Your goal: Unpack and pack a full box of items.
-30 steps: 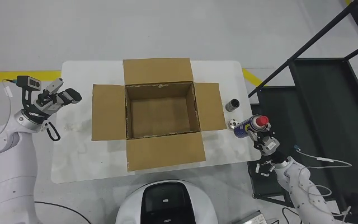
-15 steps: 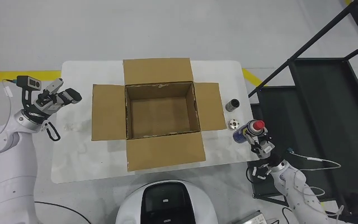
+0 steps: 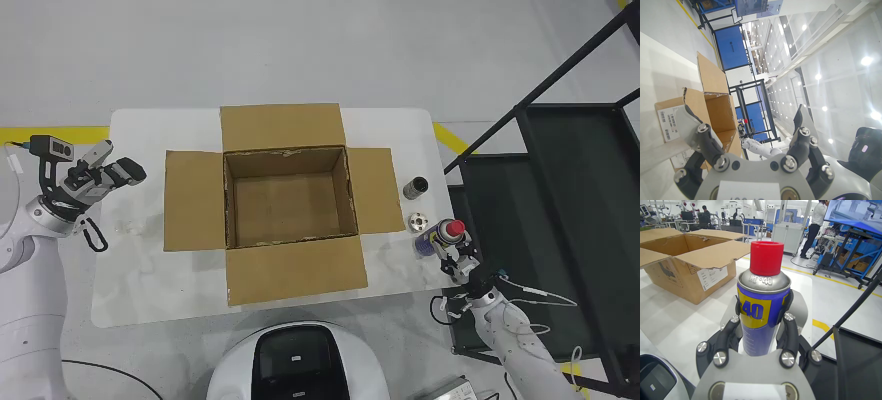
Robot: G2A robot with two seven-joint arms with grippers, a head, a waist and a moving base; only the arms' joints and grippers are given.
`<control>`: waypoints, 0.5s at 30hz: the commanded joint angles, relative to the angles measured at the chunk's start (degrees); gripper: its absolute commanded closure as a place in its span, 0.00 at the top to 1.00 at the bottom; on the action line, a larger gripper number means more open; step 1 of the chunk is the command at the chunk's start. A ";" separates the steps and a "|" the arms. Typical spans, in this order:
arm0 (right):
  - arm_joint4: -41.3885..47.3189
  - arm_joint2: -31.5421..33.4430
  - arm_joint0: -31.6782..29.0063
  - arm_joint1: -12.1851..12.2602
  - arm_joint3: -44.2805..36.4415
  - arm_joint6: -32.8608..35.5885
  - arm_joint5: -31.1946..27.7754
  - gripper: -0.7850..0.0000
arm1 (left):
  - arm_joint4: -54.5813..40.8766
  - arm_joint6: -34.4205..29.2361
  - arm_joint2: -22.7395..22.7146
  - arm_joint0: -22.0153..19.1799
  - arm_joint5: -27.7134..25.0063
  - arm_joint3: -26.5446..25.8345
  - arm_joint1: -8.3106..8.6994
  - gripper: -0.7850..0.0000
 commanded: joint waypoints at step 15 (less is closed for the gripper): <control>0.57 -4.06 6.28 -1.60 10.66 -3.17 -0.12 0.76 | 0.00 0.00 0.00 0.00 0.00 0.00 0.00 1.00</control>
